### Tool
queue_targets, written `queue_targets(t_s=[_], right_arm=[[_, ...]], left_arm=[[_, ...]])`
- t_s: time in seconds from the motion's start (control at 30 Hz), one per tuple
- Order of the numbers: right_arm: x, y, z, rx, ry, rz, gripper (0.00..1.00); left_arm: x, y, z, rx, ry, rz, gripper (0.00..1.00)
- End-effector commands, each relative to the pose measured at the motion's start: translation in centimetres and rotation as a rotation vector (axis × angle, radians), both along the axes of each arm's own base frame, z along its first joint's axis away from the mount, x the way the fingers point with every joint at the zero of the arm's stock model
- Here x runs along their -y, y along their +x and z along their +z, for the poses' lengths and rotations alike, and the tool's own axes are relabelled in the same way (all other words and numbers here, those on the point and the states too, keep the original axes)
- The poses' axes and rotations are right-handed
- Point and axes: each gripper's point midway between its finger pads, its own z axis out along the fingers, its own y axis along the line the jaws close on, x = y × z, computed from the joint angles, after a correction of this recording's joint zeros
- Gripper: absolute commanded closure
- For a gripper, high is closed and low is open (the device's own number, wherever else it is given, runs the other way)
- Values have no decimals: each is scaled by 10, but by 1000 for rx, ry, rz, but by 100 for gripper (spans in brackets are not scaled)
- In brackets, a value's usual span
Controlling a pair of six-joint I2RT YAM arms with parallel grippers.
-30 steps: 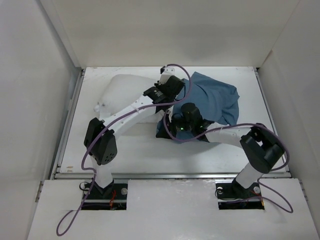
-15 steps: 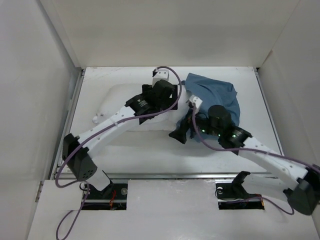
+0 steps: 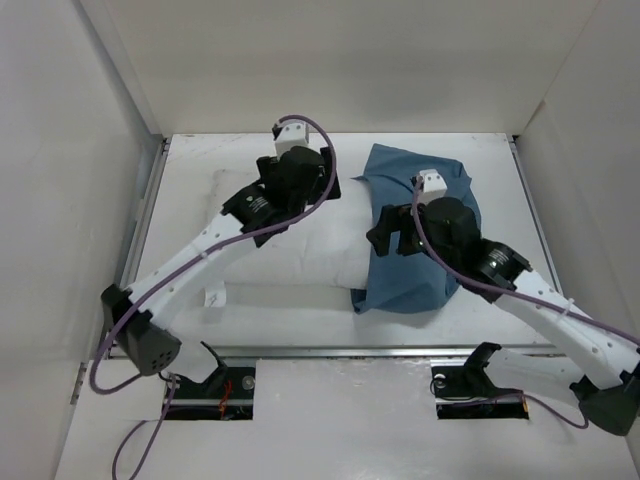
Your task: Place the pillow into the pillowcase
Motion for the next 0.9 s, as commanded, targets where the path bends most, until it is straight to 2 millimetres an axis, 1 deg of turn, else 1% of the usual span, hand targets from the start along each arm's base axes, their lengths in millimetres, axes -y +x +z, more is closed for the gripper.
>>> queue_targets(t_s=[0.0, 0.03, 0.07, 0.1, 0.13, 0.17, 0.2, 0.23, 0.27, 0.3, 0.33, 0.37, 0.4, 0.43, 0.47, 0.5, 0.57, 0.6, 0.63, 0.7, 0.73, 0.77, 0.83, 0.87], right_arm=[[34, 26, -14, -117, -61, -342, 6], [38, 31, -15, -121, -76, -386, 9], [35, 34, -18, -128, -86, -387, 10], [28, 40, -25, -140, -95, -379, 12], [25, 43, -29, -142, -99, -379, 13], [20, 45, -32, -149, -98, -370, 13], [19, 47, -38, -160, -113, -370, 13], [16, 54, -42, -158, -126, -385, 15], [16, 58, -45, -155, -135, -398, 17], [19, 63, -44, -140, -149, -431, 19], [19, 69, -49, -141, -172, -450, 21], [21, 72, -53, -145, -180, -473, 24], [24, 77, -50, -130, -179, -519, 29], [25, 82, -53, -127, -190, -545, 33], [25, 82, -60, -143, -202, -549, 33], [26, 85, -60, -137, -212, -564, 39], [25, 90, -70, -153, -233, -591, 51], [26, 91, -72, -154, -250, -601, 58], [23, 94, -67, -155, -240, -605, 73], [23, 97, -64, -151, -256, -608, 89], [18, 97, -59, -157, -247, -581, 98], [11, 99, -49, -149, -229, -553, 100], [-7, 103, -27, -102, -171, -454, 100], [-26, 99, -21, -108, -125, -351, 100]], left_arm=[[6, 12, -44, -120, 85, 16, 0], [12, 12, -53, -142, 92, -1, 0], [16, 11, -64, -169, 102, -18, 0], [23, 13, -79, -199, 112, -38, 0], [33, 9, -92, -231, 106, -89, 0], [38, 8, -101, -248, 110, -119, 0], [43, 9, -114, -272, 117, -133, 0], [50, 8, -120, -289, 108, -158, 0], [51, 6, -130, -312, 117, -168, 0], [54, 9, -141, -327, 128, -167, 0], [58, 10, -147, -334, 135, -180, 0], [57, 10, -159, -356, 153, -178, 5], [58, 10, -167, -370, 165, -177, 32], [66, 10, -180, -399, 159, -204, 52], [69, 8, -188, -415, 156, -219, 75], [72, 9, -192, -421, 152, -226, 98], [81, 5, -197, -415, 152, -245, 100], [77, 8, -200, -404, 166, -223, 100], [78, 6, -194, -388, 166, -225, 100], [79, 12, -168, -317, 125, -213, 100], [81, 13, -155, -287, 99, -215, 100], [79, 14, -130, -233, 61, -212, 100], [80, 19, -93, -136, 20, -224, 100], [81, 20, -74, -97, -12, -226, 100]])
